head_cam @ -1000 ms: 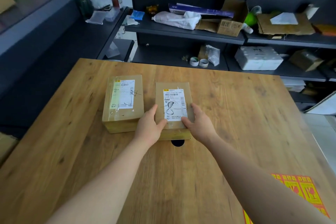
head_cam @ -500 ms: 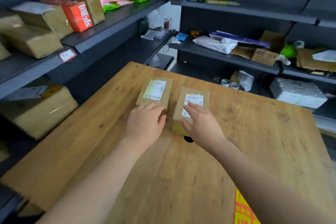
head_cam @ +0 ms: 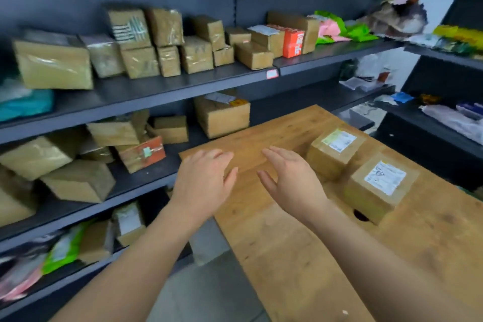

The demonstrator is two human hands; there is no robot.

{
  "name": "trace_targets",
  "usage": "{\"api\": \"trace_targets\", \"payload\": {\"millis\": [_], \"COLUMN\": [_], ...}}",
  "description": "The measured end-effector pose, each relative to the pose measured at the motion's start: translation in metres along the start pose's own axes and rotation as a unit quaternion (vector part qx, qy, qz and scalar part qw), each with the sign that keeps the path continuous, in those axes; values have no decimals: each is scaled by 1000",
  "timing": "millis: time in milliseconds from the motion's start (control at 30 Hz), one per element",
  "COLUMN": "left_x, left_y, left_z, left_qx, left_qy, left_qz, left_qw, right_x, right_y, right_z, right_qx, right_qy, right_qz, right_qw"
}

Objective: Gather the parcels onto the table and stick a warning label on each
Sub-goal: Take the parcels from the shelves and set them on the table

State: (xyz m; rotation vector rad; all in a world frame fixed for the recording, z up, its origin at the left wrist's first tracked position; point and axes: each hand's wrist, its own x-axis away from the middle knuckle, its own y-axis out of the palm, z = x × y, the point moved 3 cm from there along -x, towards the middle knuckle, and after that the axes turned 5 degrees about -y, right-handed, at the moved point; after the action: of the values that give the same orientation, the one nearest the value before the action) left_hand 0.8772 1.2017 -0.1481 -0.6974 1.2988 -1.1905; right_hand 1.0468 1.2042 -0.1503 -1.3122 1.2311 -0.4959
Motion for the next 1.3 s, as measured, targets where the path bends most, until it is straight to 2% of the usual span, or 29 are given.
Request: {"api": "trace_targets", "payload": {"millis": [233, 567, 933, 1300], "left_x": [84, 249, 441, 593], "left_y": [-79, -192, -307, -376], "left_z": [-107, -256, -385, -484], "left_qx": [-34, -109, -204, -258], "left_qy": [-145, -329, -486, -633], "left_qz": [73, 123, 160, 192], "left_qw": [986, 930, 835, 704], "right_x": [-38, -48, -15, 24], "right_y": [22, 67, 100, 130], "right_z": [-138, -388, -665, -900], "right_qx": [-55, -169, -261, -321], "right_qy": [-150, -307, -448, -598], "right_qz": [-9, -60, -99, -138], "right_qw": [987, 935, 849, 721]}}
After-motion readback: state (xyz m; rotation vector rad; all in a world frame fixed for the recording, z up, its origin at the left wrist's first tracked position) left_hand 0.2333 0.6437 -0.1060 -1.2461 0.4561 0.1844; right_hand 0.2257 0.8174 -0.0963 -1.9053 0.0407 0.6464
